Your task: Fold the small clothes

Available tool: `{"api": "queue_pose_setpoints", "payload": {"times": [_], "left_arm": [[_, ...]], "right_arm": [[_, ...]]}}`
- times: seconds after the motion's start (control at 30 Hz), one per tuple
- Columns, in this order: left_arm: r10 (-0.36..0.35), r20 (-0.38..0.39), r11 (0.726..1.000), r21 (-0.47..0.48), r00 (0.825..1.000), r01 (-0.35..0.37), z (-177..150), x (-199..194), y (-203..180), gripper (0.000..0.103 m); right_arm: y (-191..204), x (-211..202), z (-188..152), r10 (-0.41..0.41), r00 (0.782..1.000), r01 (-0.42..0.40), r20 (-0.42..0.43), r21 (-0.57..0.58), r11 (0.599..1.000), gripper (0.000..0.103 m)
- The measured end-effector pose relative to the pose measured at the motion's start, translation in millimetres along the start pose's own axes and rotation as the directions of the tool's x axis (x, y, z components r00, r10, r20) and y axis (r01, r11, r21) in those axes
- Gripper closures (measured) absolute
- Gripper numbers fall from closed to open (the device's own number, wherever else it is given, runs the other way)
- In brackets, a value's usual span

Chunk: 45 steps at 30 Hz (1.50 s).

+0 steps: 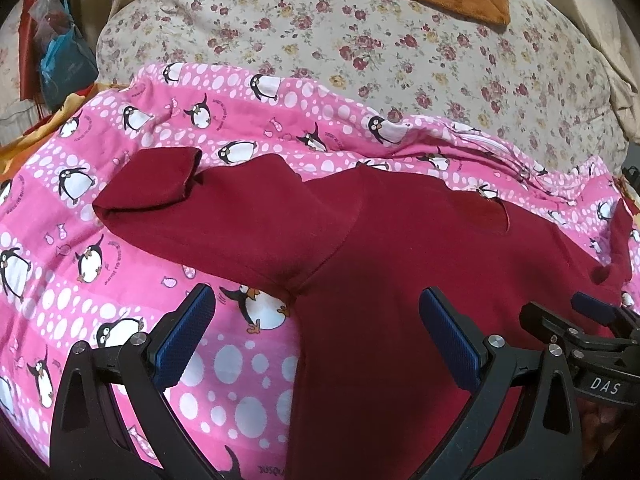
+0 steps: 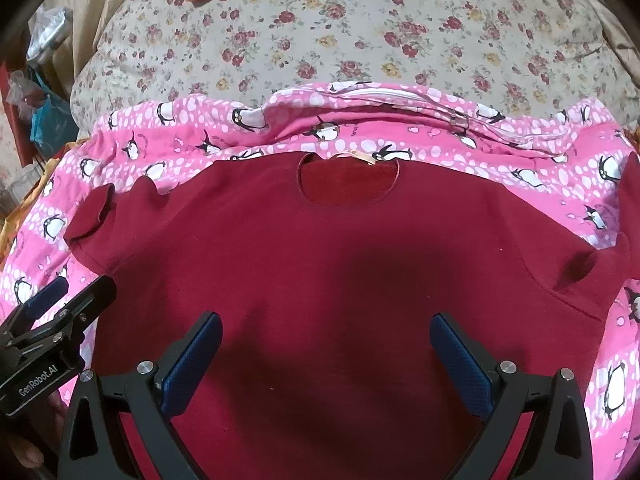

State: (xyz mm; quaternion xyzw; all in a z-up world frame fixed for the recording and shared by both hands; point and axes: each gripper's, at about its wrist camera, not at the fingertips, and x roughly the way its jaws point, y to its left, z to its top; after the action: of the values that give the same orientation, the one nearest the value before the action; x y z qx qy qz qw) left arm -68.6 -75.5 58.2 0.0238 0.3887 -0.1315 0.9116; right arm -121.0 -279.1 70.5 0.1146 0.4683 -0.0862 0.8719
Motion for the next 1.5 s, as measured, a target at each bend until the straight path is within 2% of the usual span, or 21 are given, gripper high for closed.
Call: {"api": "queue_pose_setpoints", "payload": {"times": [0.33,1.1,1.5], "left_arm": [[-0.013,0.038,1.000,-0.004,0.999,0.013,5,-7,1,0.001],[0.006,0.042,1.000,-0.015,0.999,-0.006,6,-8,8,0.001],[0.019,0.036,0.999,-0.029,0.999,-0.017,6,-7,14,0.001]], "right_arm": [[5,-2,3,-0.008,1.000,0.008,0.010,-0.007,1.000,0.000],[19,-5,5,-0.002,1.000,0.002,0.026,-0.028,1.000,0.000],[32,2,5,0.010,1.000,-0.010,0.002,-0.032,0.999,0.000]]}}
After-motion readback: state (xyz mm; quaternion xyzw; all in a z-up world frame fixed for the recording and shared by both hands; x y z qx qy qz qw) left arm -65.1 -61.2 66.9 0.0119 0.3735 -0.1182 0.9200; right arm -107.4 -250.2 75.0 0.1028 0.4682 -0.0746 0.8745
